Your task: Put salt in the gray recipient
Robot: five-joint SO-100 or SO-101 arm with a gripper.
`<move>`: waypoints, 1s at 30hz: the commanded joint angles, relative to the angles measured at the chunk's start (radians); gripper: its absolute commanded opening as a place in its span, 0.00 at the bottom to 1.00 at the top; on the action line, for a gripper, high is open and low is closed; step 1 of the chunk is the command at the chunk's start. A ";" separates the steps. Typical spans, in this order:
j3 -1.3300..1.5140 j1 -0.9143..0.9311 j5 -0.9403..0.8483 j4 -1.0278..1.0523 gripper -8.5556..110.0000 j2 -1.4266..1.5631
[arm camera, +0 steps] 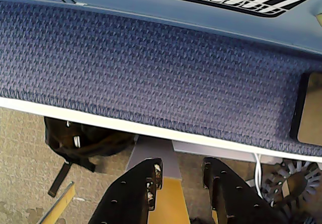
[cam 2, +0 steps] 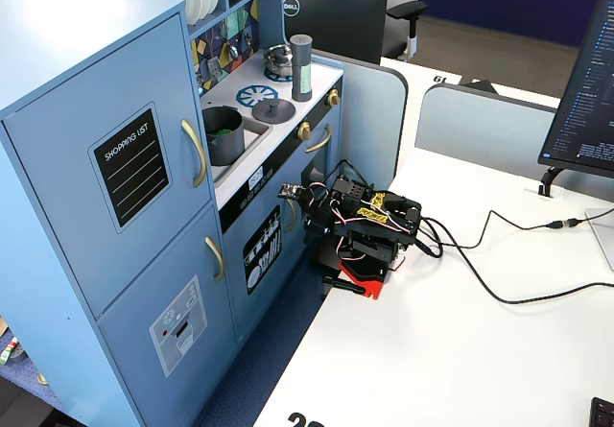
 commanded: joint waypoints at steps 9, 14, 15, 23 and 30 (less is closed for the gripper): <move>-0.006 -0.005 -0.014 0.006 0.07 0.005; -0.060 0.143 -0.020 -0.048 0.07 -0.017; -0.103 0.189 0.005 -0.052 0.07 -0.021; -0.454 0.612 -0.106 -0.285 0.07 -0.176; -0.673 0.836 -0.123 -0.456 0.07 -0.261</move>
